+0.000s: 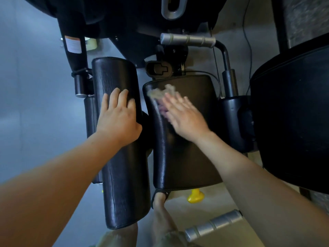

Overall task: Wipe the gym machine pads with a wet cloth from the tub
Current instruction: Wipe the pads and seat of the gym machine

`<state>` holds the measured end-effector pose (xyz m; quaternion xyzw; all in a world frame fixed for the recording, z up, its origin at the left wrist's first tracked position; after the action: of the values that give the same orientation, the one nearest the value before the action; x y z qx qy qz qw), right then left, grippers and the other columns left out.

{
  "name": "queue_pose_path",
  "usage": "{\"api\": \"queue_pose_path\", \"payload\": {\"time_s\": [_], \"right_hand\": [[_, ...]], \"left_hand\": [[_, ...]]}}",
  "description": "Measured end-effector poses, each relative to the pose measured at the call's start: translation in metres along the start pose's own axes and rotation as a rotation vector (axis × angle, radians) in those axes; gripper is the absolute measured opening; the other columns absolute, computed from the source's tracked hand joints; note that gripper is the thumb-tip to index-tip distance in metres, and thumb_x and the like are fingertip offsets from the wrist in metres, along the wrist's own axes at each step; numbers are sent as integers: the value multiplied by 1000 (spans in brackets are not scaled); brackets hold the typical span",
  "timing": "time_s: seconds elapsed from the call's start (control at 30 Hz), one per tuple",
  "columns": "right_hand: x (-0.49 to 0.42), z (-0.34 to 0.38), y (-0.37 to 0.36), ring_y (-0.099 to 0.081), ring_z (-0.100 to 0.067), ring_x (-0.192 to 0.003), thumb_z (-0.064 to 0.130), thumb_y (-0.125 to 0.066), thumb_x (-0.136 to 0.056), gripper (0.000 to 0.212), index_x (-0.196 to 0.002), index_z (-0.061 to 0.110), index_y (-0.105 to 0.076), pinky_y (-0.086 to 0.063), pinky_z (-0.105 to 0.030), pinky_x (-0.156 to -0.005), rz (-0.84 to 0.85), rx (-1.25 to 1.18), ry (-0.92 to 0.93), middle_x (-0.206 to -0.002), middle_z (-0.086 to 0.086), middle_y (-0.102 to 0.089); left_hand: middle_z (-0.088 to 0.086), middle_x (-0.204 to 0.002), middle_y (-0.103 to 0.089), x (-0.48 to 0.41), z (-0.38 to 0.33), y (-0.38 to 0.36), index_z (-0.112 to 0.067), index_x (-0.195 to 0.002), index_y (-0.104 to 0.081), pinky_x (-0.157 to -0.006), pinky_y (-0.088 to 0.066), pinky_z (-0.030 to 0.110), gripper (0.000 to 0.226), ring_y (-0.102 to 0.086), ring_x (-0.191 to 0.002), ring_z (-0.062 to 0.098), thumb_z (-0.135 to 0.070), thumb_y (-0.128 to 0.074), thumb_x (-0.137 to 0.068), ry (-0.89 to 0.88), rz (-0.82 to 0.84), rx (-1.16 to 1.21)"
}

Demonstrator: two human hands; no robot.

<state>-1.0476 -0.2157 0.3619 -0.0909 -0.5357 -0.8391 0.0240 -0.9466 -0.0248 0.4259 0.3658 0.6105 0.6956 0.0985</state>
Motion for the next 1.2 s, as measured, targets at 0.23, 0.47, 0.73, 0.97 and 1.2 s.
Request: {"api": "queue_pose_path", "payload": {"time_s": [0.23, 0.47, 0.73, 0.97, 1.2], "right_hand": [[-47, 24, 3, -8, -28, -157, 23, -40, -107, 56, -161, 16, -25, -13, -51, -127, -5, -175, -126, -170, -3, -17], [-69, 54, -1, -25, -22, -154, 21, -53, -96, 48, -143, 15, -58, -12, -45, -127, 63, 150, 241, -153, -1, -51], [-79, 33, 8, -13, -31, -156, 34, -40, -107, 46, -151, 25, -46, -11, -51, -127, 66, 67, 72, -165, 1, -33], [25, 57, -7, -13, -18, -157, 33, -46, -104, 41, -142, 22, -58, -9, -47, -128, 323, 143, 405, -155, 4, -48], [-56, 29, 11, -11, -20, -157, 46, -31, -107, 52, -157, 30, -37, -8, -46, -127, 220, 266, 272, -169, 5, -20]], "left_hand": [[17, -167, 1, 9, 19, -1, -2, -158, -9, -126, -5, 42, 94, 7, -154, 33, -43, -56, -88, 8, 117, 91], [21, -166, 8, 12, 23, -2, 6, -155, 4, -117, 17, 38, 87, 15, -153, 35, -46, -43, -103, -23, 144, -135], [28, -163, 6, 7, 20, -22, 10, -154, 2, -119, 13, 47, 83, 14, -151, 42, -36, -43, -101, -26, 114, -257], [29, -163, 9, 1, 21, -36, 9, -154, 3, -126, -6, 49, 87, 14, -151, 43, -34, -50, -99, -18, 106, -273], [26, -163, 15, 1, 18, -38, 7, -155, 4, -126, -8, 46, 86, 15, -151, 42, -25, -52, -98, 29, 123, -226]]}}
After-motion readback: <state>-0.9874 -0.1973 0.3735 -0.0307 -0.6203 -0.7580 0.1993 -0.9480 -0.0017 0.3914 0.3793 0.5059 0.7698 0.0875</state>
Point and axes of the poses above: each hand's wrist, its own x-axis away from the middle knuckle, its own y-axis out of the back of the hand, z = x × y, the point moved 3 cm from there along -x, towards the middle knuckle
